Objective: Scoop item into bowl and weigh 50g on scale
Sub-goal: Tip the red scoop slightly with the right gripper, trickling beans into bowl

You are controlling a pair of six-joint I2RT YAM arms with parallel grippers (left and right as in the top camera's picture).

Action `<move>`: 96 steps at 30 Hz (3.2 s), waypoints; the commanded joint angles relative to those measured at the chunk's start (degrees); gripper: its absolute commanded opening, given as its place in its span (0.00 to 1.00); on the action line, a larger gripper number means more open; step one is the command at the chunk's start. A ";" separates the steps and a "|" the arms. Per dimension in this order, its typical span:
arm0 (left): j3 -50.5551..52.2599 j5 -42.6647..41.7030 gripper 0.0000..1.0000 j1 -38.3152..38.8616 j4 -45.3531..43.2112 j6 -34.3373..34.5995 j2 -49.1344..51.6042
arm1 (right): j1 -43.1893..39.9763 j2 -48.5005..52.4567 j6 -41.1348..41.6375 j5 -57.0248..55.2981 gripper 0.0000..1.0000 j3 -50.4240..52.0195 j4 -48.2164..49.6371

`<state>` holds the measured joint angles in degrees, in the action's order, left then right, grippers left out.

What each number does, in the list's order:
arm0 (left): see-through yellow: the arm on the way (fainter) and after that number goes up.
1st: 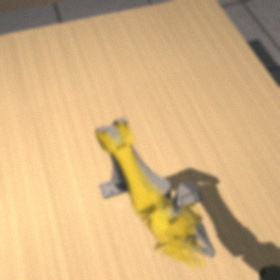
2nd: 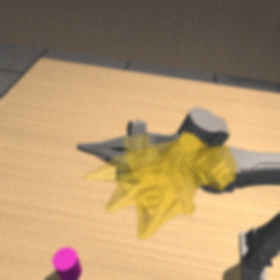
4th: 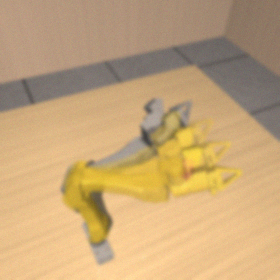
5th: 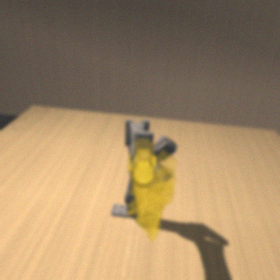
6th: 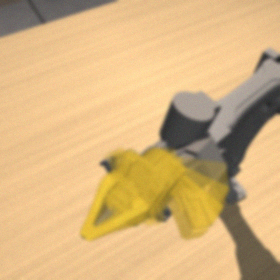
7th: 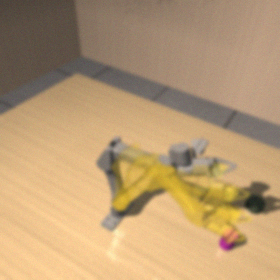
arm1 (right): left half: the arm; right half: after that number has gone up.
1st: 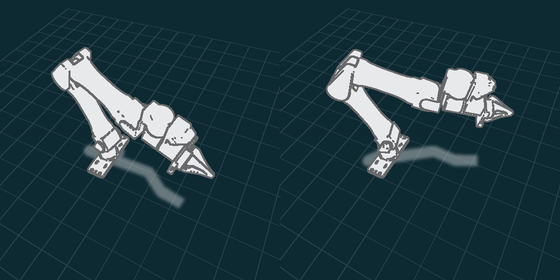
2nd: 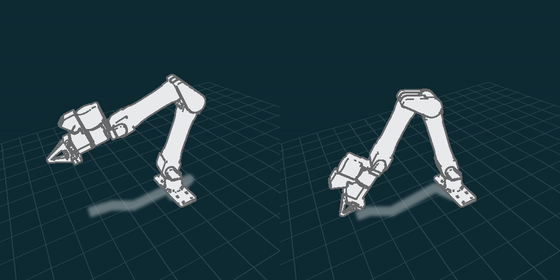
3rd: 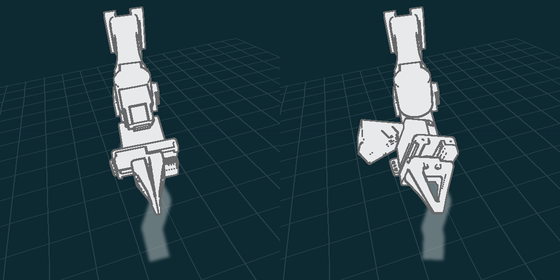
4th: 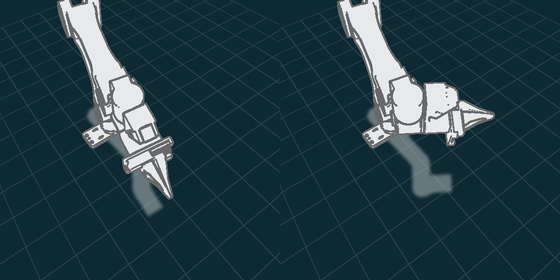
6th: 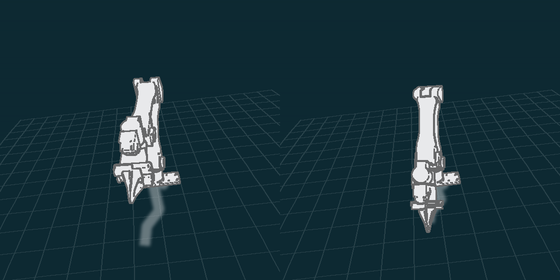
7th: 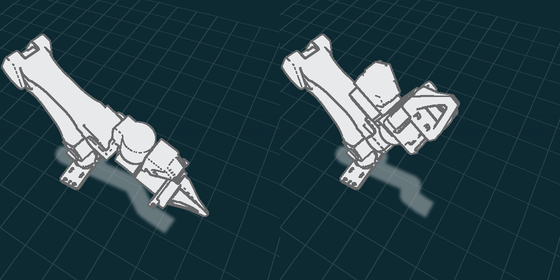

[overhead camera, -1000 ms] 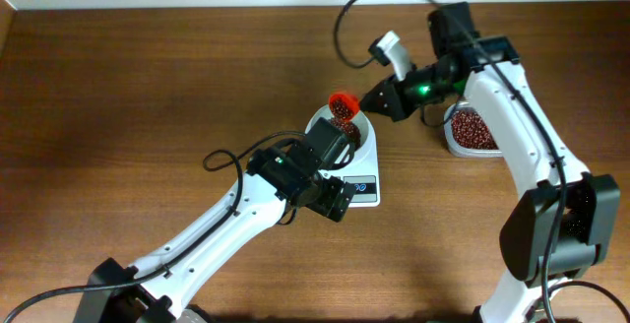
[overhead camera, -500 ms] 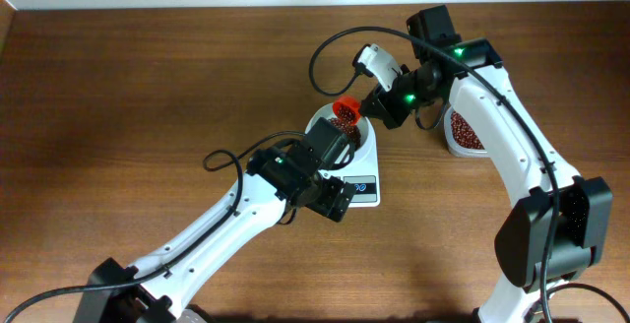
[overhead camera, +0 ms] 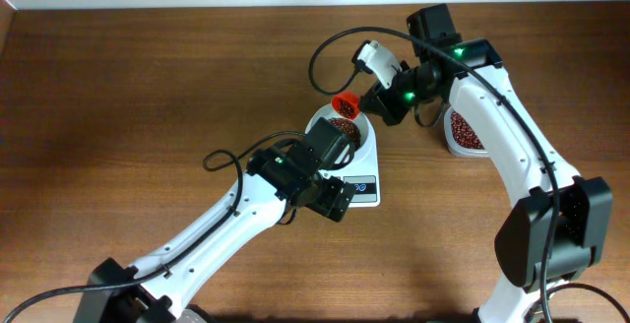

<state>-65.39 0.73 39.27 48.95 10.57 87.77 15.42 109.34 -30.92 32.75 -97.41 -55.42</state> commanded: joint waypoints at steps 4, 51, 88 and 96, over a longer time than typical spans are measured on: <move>-1.09 0.57 0.99 0.07 -0.09 0.70 0.39 | 0.55 -2.27 -3.28 -0.02 0.04 -1.40 -1.40; -1.09 0.59 0.99 0.07 -0.07 0.70 0.39 | 1.40 -2.25 -4.22 -2.21 0.04 -1.40 0.42; -1.09 0.59 0.99 0.07 -0.07 0.70 0.39 | 2.21 -2.16 -2.89 -3.43 0.04 -1.40 0.85; -1.09 0.57 0.99 0.07 -0.07 0.70 0.39 | 2.21 -2.16 -2.91 -3.48 0.04 -1.40 0.96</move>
<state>-65.39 0.73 39.27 48.95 10.57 87.77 17.26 109.34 -34.44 29.74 -97.62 -54.76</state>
